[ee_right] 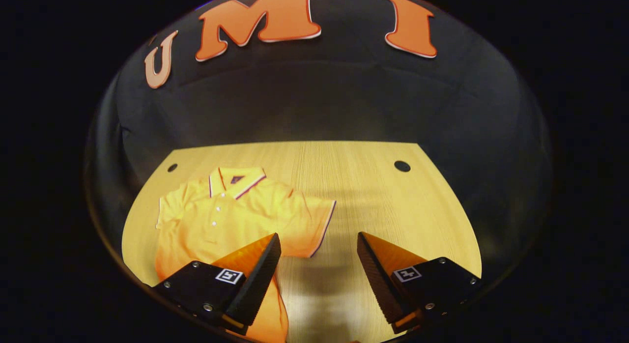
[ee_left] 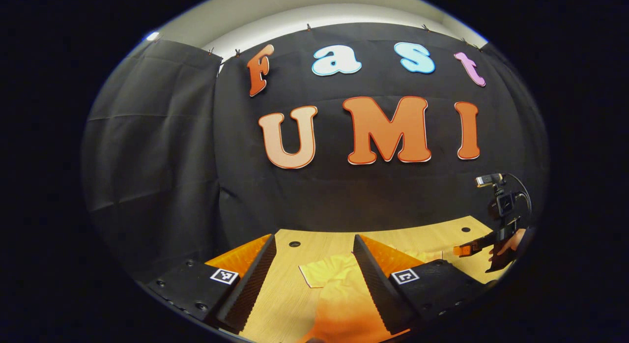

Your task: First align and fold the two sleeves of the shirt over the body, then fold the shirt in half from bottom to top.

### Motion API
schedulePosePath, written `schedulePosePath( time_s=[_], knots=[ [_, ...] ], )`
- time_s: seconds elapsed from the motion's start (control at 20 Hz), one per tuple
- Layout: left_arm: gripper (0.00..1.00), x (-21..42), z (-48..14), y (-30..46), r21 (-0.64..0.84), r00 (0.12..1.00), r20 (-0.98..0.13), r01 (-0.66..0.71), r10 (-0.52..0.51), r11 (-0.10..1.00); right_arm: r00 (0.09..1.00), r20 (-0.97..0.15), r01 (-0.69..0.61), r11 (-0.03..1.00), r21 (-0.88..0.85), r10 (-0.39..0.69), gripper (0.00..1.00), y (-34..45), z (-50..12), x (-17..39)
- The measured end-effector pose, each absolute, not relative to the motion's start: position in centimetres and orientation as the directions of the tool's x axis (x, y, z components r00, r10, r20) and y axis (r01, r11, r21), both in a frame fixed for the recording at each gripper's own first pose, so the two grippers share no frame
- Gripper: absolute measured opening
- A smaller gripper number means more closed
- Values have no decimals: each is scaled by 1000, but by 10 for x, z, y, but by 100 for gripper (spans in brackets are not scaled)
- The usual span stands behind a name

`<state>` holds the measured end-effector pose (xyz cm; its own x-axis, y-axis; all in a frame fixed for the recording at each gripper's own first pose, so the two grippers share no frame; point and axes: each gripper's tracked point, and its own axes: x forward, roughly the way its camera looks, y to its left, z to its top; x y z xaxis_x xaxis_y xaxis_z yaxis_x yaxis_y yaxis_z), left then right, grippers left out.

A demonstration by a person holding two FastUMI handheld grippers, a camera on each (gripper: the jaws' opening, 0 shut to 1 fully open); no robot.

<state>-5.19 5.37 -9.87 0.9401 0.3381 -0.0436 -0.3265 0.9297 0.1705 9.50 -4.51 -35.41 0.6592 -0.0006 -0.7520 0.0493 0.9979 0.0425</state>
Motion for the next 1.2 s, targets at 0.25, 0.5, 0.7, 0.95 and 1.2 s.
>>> schedulePosePath(
  time_s=[0.25, 0.5, 0.7, 0.95, 1.2],
  knots=[
    [97, -63, -108, 70, 185, 902, -75, -406, 425, 895, 573, -819, 9, 999, 35, 24, 95, -41, -380, 112],
    [97, -73, -130, 80, 190, 864, -136, -458, 485, 869, 488, -872, -29, 999, 22, 33, 95, -48, -407, 136],
    [100, -78, -148, 84, 176, 840, -188, -481, 509, 859, 358, -929, 30, 993, 117, 99, 79, -47, -438, 140],
    [99, -82, -151, 95, 174, 811, -201, -522, 549, 835, 242, -963, 66, 988, 139, 120, 72, -43, -462, 151],
    [99, -84, -161, 102, 195, 768, -242, -560, 592, 805, 152, -984, 80, 991, 111, 98, 65, -47, -484, 155]
  ],
)
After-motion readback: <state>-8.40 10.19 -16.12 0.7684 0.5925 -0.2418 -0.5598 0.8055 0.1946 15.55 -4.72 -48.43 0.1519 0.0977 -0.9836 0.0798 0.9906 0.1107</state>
